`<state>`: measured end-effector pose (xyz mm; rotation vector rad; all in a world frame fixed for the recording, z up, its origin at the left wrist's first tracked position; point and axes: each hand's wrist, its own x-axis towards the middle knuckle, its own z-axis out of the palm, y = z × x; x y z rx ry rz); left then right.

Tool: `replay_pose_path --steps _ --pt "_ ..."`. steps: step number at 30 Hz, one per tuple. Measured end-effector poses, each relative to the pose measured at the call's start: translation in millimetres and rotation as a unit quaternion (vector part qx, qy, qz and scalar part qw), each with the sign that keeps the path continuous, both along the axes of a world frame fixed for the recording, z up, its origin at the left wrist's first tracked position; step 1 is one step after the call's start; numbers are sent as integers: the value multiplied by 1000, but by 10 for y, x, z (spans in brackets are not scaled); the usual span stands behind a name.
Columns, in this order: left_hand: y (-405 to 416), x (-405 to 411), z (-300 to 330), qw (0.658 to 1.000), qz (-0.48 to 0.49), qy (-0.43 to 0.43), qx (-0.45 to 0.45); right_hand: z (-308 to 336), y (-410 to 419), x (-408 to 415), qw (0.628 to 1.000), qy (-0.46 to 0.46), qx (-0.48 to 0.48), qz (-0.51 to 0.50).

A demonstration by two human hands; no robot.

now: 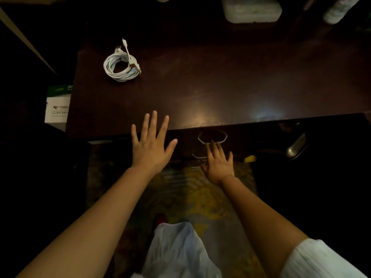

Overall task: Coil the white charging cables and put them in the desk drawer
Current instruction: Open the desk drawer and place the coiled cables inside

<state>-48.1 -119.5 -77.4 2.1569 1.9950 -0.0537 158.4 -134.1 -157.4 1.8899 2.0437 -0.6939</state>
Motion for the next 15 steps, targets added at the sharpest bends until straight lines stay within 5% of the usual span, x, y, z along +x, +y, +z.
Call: replay_pose_path --steps 15 --pt "-184 64 27 1000 -18 7 -9 104 -257 10 1000 -1 4 -5"
